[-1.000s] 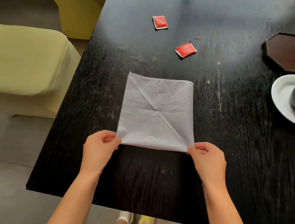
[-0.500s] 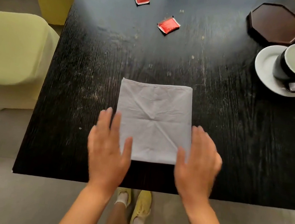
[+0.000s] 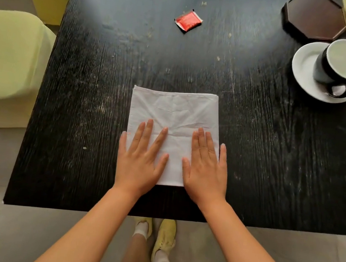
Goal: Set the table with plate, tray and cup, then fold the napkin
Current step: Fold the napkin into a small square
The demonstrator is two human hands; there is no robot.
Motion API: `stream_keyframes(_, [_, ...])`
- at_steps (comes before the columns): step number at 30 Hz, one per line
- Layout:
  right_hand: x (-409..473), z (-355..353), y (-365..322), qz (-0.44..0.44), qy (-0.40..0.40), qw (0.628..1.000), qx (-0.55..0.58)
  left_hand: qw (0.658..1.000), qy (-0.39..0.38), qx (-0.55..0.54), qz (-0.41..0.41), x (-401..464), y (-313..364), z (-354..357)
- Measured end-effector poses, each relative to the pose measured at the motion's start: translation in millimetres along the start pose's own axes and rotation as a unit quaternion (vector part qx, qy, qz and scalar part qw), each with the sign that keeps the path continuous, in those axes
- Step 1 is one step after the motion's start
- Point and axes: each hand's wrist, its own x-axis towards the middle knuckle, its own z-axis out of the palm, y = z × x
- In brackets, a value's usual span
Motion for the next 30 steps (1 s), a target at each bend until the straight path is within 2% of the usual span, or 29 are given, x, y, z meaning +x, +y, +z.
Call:
stream_keyframes(4, [-3.9, -9.1, 25.9, 0.008, -0.01, 1.0, -0.009, 1.0, -0.009, 0.013, -0.005, -5.2, -15.7, -6.7])
stream_keyframes(9, [0.0, -18.8, 43.8, -0.055, -0.011, 0.997, -0.051, 1.0, -0.018, 0.01, -0.009, -4.8, -14.7, -9.5])
stream_keyframes(12, [11.9, -29.0, 45.9, -0.18, -0.003, 0.98, -0.089, 1.0, -0.014, 0.01, -0.008, -4.4, -15.3, -8.8])
stream_keyframes(15, [36.4, -29.6, 33.8, -0.332, -0.033, 0.936, -0.114, 1.0, -0.007, 0.019, 0.0, -4.5, -16.7, -7.4])
stream_keyframes(17, [58.6, -28.9, 29.9, -0.367, -0.057, 0.921, -0.116, 1.0, -0.007, 0.021, 0.003, -4.3, -16.6, -6.5])
stream_keyframes(24, [131.3, -42.2, 56.7, -0.276, -0.021, 0.953, -0.121, 1.0, -0.006, 0.02, 0.003, -5.2, -18.2, -3.2])
stream_keyframes(28, [137.7, -42.9, 60.1, -0.242, -0.01, 0.963, -0.113, 0.999, -0.02, 0.026, -0.007, -6.2, -15.4, -10.2])
stream_keyframes(30, [137.0, -40.6, 60.5, -0.242, -0.006, 0.964, -0.109, 0.999, 0.003, 0.035, 0.013, -2.1, -10.8, -15.0])
